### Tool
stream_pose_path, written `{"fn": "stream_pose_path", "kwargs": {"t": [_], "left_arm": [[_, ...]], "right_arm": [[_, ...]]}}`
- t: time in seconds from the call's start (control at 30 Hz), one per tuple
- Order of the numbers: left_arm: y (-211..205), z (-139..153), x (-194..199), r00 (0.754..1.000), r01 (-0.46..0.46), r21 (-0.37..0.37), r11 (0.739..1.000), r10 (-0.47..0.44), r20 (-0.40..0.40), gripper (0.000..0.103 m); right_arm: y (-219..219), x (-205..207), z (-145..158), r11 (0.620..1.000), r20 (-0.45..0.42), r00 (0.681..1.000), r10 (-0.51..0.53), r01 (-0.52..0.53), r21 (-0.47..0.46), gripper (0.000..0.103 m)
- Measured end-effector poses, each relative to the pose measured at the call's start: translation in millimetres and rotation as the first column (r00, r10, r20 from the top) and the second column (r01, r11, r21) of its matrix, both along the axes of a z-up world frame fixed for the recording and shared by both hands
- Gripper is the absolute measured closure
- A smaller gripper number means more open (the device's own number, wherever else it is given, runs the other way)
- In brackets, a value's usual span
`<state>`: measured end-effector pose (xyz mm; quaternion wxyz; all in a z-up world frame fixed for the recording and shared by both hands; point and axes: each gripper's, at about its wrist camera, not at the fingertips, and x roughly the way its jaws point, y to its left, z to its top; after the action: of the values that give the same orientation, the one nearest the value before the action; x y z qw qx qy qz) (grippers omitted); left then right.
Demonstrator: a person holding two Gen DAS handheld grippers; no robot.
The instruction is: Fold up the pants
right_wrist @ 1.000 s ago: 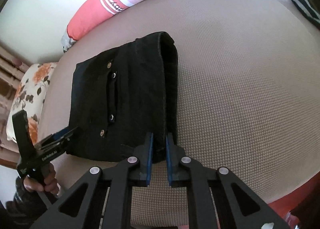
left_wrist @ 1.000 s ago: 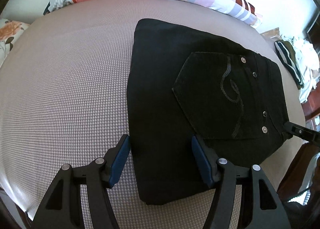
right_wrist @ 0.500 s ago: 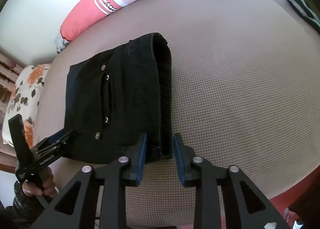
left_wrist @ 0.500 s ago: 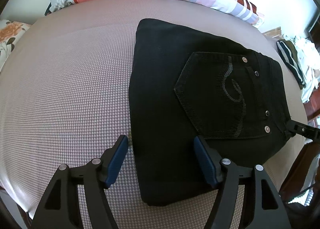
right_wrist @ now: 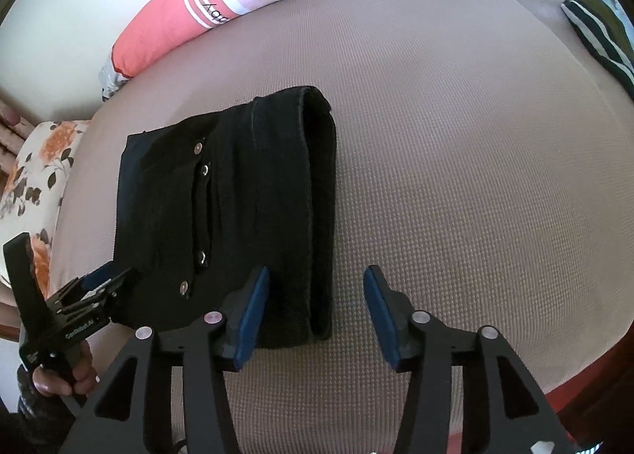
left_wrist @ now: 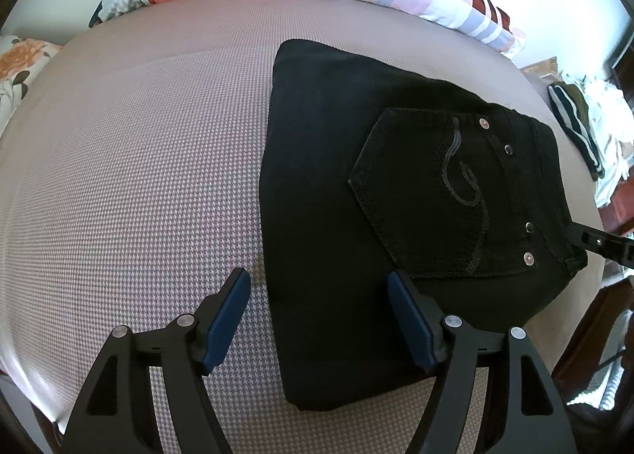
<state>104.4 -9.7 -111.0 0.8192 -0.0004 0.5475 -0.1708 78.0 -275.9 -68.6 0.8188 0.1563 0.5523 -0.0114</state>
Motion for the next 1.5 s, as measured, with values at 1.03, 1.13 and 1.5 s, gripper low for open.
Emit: {"fn": "stream_pose_path", "kwargs": {"t": [1.03,1.13,1.5], "left_arm": [[46.1,-4.4,49.3,0.983,-0.083,-0.273,0.958,0.035,-0.178,0.031],[48.3,-6.3,54.6,0.978,-0.080,-0.322,0.943,0.011,-0.210,0.031],[51.5,-11.1,73.2,0.954,-0.037,-0.432,0.901,-0.097,-0.284,0.031]], "right_arm": [[-42.7,39.7,-45.4,0.923,0.034,0.995,0.097,-0.103,0.370,0.046],[-48.1,41.7,-48.4,0.900,0.047,0.991,0.124,-0.132,0.415,0.046],[-58.2,51.4,-58.1,0.843,0.054,0.982,0.179,-0.182,0.506,0.049]]}}
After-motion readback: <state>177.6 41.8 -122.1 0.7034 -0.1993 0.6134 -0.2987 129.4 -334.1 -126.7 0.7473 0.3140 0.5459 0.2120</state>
